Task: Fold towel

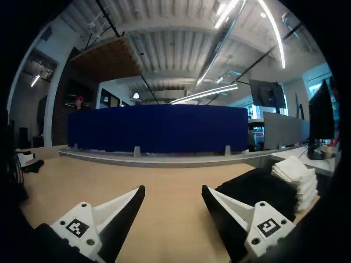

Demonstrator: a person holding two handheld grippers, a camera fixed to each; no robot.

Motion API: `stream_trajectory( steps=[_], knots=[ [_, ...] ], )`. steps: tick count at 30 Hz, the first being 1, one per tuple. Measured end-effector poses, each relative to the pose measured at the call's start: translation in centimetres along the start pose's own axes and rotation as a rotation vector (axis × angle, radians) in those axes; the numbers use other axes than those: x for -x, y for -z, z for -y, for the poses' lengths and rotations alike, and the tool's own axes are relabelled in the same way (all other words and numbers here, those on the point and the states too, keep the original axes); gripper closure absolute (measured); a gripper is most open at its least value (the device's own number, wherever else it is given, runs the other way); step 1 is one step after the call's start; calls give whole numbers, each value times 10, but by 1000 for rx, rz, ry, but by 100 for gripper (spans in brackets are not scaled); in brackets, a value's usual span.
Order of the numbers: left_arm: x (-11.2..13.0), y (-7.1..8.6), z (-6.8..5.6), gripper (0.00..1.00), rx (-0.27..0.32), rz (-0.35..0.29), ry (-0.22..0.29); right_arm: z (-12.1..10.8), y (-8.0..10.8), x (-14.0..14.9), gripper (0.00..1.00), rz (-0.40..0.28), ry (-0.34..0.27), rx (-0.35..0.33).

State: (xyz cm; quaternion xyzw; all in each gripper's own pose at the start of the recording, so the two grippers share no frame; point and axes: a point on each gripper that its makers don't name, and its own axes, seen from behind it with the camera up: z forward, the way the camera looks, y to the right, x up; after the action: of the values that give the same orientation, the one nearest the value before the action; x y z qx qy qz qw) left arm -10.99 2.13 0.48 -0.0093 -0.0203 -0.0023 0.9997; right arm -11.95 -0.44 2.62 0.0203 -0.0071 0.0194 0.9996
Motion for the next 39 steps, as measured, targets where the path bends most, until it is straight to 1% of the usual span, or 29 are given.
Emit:
stream_trajectory(
  steps=[39],
  knots=[
    [1,4,2,7,0,-1,2,-1,1,0,0,0,0,0]
  ],
)
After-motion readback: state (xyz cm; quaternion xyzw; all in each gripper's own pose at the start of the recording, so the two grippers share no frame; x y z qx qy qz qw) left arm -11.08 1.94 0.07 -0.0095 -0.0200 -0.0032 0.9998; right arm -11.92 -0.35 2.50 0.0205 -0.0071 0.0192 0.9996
